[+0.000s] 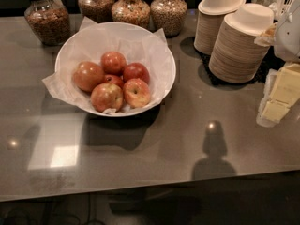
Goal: Pick apple from white bowl
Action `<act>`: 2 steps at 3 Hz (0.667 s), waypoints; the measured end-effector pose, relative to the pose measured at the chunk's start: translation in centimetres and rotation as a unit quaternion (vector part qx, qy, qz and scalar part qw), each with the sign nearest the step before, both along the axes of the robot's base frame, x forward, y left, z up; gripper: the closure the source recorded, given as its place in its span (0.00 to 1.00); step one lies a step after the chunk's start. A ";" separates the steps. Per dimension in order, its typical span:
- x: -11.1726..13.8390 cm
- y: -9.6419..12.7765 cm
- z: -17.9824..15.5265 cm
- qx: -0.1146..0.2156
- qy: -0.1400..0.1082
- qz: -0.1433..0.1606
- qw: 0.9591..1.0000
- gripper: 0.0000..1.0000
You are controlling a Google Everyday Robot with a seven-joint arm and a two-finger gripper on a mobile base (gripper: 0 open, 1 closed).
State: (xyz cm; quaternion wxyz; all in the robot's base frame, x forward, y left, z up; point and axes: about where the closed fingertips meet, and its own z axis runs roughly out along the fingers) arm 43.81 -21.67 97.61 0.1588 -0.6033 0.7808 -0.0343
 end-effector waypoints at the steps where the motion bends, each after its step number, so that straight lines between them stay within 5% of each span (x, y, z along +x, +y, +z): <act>1: 0.0 0.0 0.0 0.000 0.000 0.000 1.000 0.00; 2: 0.4 0.9 0.1 0.010 -0.007 0.006 1.000 0.00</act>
Offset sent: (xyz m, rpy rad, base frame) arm 0.0077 0.0188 -0.0032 0.0466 -0.0061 0.0265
